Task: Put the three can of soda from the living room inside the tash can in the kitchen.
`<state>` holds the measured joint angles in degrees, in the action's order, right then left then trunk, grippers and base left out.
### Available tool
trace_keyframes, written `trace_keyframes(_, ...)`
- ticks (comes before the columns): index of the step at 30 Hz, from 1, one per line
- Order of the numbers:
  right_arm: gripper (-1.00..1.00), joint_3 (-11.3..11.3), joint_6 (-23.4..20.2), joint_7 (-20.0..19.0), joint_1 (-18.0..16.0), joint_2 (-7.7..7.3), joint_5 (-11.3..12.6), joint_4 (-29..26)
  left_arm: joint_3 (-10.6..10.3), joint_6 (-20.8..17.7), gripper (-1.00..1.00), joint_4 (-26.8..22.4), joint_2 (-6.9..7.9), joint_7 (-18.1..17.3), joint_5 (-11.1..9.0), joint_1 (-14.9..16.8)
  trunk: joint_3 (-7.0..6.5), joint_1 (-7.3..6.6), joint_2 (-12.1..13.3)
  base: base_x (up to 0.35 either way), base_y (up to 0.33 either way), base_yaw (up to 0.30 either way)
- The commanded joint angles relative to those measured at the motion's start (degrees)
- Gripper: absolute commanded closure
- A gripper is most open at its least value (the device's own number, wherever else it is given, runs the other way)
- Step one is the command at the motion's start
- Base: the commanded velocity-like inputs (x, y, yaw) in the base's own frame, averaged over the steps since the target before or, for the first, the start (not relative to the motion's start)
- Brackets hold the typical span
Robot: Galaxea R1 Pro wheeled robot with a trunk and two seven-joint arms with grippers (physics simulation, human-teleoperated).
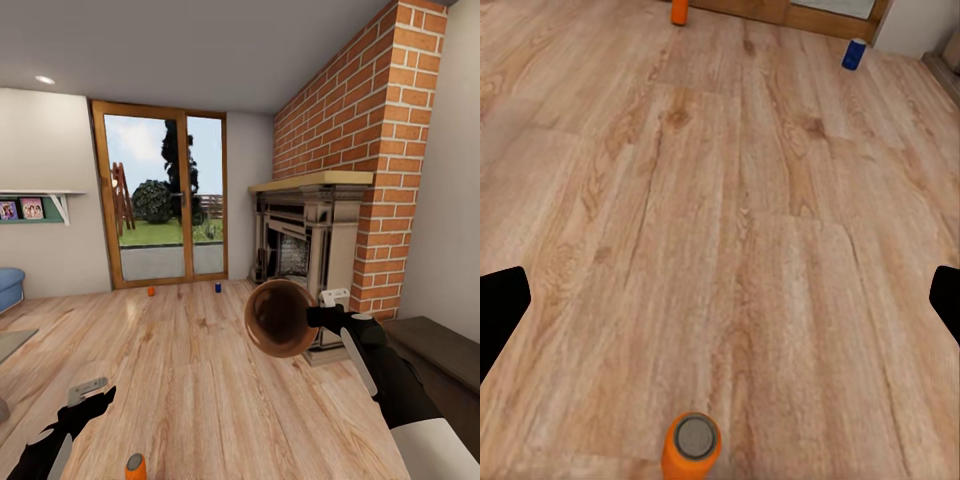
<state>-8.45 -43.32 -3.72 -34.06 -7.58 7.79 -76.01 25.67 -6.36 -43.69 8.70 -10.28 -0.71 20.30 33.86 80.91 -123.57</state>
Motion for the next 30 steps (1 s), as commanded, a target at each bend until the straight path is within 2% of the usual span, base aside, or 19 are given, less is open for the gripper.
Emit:
trace_keyframes(1,1.00,0.0,0.0,-0.2,0.0,0.02,0.2,-0.1,0.0,0.0,-1.00,0.0,0.00,0.0,0.0,0.0,0.17,0.22,-0.4,0.000,0.000,0.000)
trace_keyframes(30,1.00,0.0,0.0,-0.2,0.0,0.11,0.3,-0.5,0.0,0.7,-1.00,0.1,-0.05,0.1,0.1,0.0,5.38,6.59,-12.1,0.000,0.000,0.000)
